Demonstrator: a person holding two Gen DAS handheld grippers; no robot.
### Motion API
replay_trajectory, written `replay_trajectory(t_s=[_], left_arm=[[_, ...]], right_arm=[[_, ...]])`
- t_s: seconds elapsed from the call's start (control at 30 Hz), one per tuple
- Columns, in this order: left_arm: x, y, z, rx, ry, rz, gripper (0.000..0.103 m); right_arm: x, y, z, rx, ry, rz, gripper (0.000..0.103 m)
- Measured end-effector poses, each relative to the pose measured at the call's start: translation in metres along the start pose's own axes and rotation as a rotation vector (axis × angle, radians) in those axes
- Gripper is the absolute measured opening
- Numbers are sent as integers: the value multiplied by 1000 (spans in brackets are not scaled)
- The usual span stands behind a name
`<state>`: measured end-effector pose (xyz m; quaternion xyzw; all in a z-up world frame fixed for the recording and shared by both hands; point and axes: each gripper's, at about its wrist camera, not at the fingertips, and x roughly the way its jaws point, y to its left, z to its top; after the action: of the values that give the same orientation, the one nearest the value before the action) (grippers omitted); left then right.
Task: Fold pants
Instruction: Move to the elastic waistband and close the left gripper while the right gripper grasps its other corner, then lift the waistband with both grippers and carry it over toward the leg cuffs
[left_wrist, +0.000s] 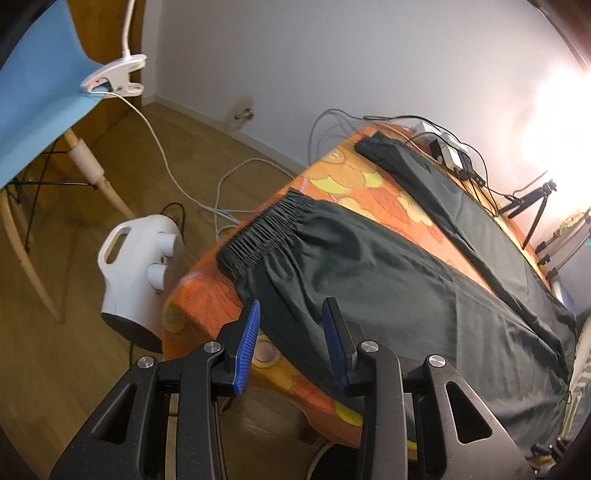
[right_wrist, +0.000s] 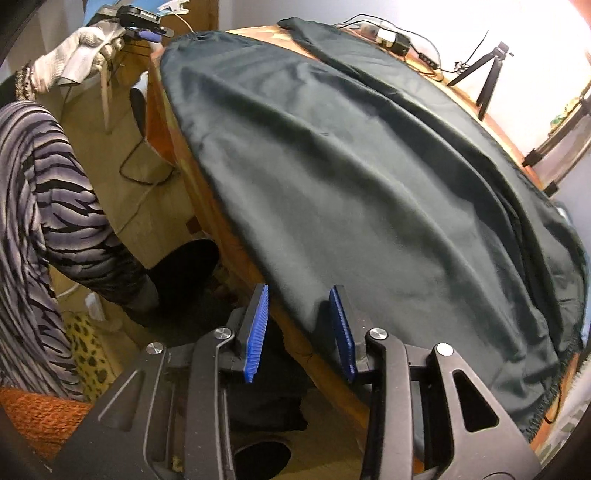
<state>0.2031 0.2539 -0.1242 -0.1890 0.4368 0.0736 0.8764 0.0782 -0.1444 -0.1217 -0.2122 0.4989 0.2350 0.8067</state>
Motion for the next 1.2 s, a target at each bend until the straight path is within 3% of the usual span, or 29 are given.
replay_trajectory(t_s=[0.27,0.33,0.43,0.57,0.73,0.77,0.83,0.9,1.2], left_arm=[[9,9,7,-4,12,11,34],[16,7,9,0,29,22,36],[27,8,13,1,36,77,49],[39,13,19,-9,41,109,50],[52,7,16,16,44,144,49],[54,6,15,19,40,150,48],[54,4,14,27,0,180,31],[53,6,16,0,-18,157,18],[35,-11,30,-17,-104,106,10]], right_arm=[[0,-11,3,43,5,61,25],[0,-12,5,47,3,56,24],[3,-11,6,35,6,47,24],[3,-6,8,8,13,38,11],[1,-4,12,3,8,5,7],[0,-5,14,4,4,-1,7],[-2,-6,16,2,-3,-21,6],[-4,-8,18,-1,-11,-40,6],[-21,-16,35,-22,-66,-171,4]])
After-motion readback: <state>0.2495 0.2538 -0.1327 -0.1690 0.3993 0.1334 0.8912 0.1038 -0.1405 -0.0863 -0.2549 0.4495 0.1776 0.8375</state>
